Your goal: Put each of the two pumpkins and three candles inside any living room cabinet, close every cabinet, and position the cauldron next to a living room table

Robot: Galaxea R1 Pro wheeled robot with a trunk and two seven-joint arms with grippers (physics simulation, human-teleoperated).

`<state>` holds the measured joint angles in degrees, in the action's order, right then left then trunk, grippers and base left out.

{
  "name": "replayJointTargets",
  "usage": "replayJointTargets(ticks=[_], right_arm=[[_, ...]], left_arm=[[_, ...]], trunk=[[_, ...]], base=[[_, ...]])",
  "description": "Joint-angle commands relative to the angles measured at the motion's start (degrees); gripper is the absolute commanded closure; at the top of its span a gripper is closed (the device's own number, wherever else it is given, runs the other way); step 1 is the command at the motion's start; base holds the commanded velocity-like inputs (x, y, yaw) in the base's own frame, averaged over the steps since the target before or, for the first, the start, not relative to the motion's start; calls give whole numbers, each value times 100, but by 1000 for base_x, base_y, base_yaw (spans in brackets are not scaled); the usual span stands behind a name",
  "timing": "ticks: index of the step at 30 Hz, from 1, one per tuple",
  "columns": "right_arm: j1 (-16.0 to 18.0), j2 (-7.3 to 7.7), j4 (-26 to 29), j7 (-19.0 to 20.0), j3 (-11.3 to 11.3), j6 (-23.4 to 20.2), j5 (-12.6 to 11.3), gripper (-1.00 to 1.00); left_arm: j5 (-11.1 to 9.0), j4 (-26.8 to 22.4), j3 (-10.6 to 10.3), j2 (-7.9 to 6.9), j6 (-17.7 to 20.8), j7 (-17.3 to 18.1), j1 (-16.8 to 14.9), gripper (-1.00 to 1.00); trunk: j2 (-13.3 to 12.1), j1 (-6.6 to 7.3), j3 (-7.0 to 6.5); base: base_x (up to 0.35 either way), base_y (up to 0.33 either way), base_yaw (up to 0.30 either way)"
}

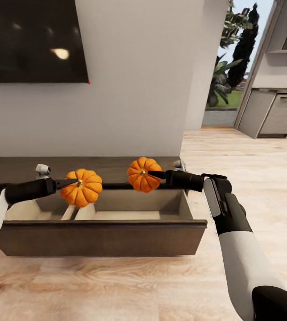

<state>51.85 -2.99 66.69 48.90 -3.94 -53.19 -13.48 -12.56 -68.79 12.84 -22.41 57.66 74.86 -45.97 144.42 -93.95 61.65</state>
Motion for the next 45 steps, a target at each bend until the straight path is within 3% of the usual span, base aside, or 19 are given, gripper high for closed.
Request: replayJointTargets(ticks=[1,13,22,28,32,38,39,40,43,45], right_arm=[[0,3,-5,14,-2,-7,-14,100],[0,1,-153,-21,23,9,-5,100],[-35,6,-292,-15,82,28,-9,100],[-35,-111,-309,-64,117,36,10,100],[-47,-110,-317,-91,121,61,52,100],[-235,-123,-487,-72,122,266,155,100],[-237,-110,-1183,-33,121,271,153,100],[-237,-113,-1338,-24,121,273,154,100],[-237,-110,-1624,-5,121,275,141,100],[-237,-107,-1759,30,121,280,132,100]], left_arm=[[0,13,-3,0,-1,3,0,100],[7,33,-5,29,-8,-3,0,100],[8,47,-4,78,-16,-6,0,100],[47,86,-9,263,-18,-59,7,100],[59,311,-16,279,-33,-60,10,100],[61,1109,-50,285,-122,-48,18,100],[61,1487,-453,282,-254,-43,18,100],[61,1595,-640,283,-318,-44,18,100],[61,1864,-909,292,-512,-49,18,100],[54,1940,-959,296,-597,-50,18,100]], trunk=[[0,0,-3],[0,0,-9],[0,0,-9],[0,0,-9],[0,0,-9],[0,0,-9],[0,0,-9],[0,0,-9],[0,0,-9],[0,0,-9]], base=[[266,0,-281],[321,0,-59],[32,0,0],[0,0,0],[0,0,0],[0,0,0],[0,0,0],[0,0,0],[0,0,0],[0,0,0]])
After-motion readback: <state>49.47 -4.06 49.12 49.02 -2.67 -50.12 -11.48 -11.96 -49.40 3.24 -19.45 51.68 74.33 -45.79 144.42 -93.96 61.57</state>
